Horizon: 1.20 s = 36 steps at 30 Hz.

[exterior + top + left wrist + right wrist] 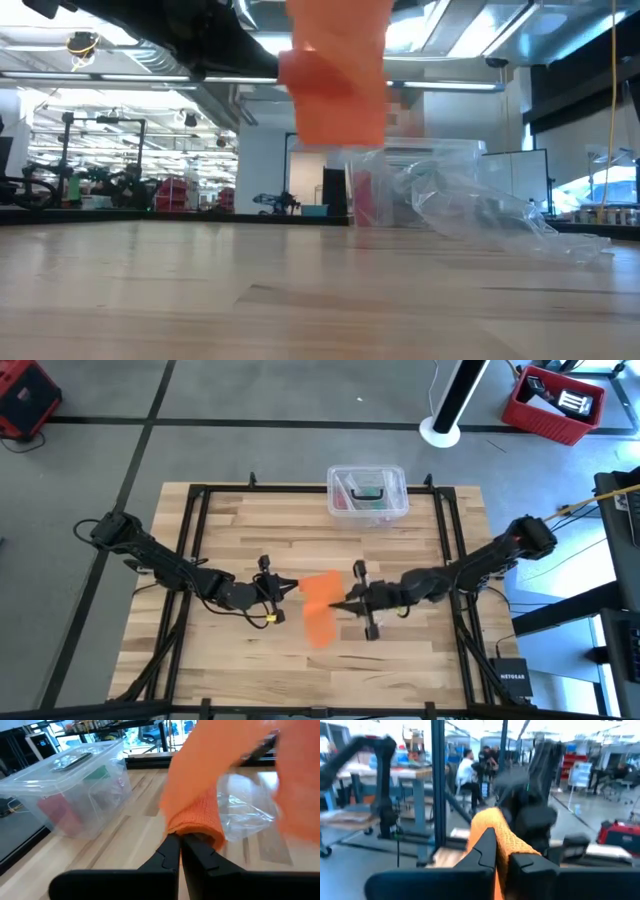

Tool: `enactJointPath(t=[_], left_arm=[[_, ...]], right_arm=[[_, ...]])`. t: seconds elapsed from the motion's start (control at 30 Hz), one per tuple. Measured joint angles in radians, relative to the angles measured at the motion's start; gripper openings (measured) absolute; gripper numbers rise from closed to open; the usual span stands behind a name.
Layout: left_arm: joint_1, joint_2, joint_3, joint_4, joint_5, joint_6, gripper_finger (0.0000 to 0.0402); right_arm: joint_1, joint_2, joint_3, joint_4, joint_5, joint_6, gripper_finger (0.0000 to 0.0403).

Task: Roll bandage
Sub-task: Roll the orange bandage

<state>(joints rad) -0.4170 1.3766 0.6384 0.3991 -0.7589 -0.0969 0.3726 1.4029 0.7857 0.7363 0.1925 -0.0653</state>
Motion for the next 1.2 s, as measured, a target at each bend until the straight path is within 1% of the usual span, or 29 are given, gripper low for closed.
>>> enactJointPath(t=[0.13, 0.3, 0.43, 0.53, 0.6, 0.7, 0.77, 0.83, 0.97, 1.07, 1.13, 1.2], left_arm=[[-0.015, 0.000, 0.000, -0.011, 0.001, 0.005, 0.0000], [-0.043, 0.009, 0.000, -0.040, 0.001, 0.021, 0.0000], [-0.072, 0.046, 0.000, -0.042, 0.002, 0.021, 0.0000], [-0.097, 0.088, 0.000, -0.018, 0.001, 0.024, 0.0000], [-0.116, 0.113, 0.000, 0.034, 0.014, 0.037, 0.0000], [-0.150, 0.130, 0.020, 0.064, 0.020, 0.076, 0.0000], [-0.170, 0.130, 0.039, 0.056, 0.019, 0.093, 0.0000], [-0.185, 0.125, 0.062, 0.056, 0.020, 0.126, 0.0000], [-0.190, 0.105, 0.090, 0.057, 0.022, 0.154, 0.0000], [-0.182, 0.098, 0.091, 0.051, 0.042, 0.154, 0.0000], [-0.178, 0.096, 0.091, 0.051, 0.043, 0.153, 0.0000], [-0.168, 0.096, 0.091, 0.051, 0.045, 0.141, 0.0000]], right_arm=[[-0.043, -0.033, 0.080, -0.097, -0.002, 0.004, 0.0005], [-0.124, -0.028, 0.253, -0.273, -0.004, 0.009, 0.0010], [-0.216, -0.025, 0.368, -0.439, 0.048, 0.056, 0.0008], [-0.304, -0.025, 0.409, -0.508, 0.065, 0.083, 0.0005], [-0.364, -0.025, 0.412, -0.551, 0.070, 0.102, 0.0006], [-0.452, -0.009, 0.412, -0.658, 0.057, 0.128, 0.0021], [-0.497, 0.011, 0.411, -0.754, 0.036, 0.145, 0.0042], [-0.527, 0.038, 0.410, -0.828, 0.015, 0.167, 0.0073], [-0.544, 0.094, 0.409, -0.909, -0.060, 0.167, 0.0150], [-0.544, 0.097, 0.411, -0.940, -0.100, 0.162, 0.0206], [-0.543, 0.085, 0.435, -1.037, -0.114, 0.152, 0.0238], [-0.543, 0.071, 0.481, -1.182, -0.119, 0.128, 0.0263]])
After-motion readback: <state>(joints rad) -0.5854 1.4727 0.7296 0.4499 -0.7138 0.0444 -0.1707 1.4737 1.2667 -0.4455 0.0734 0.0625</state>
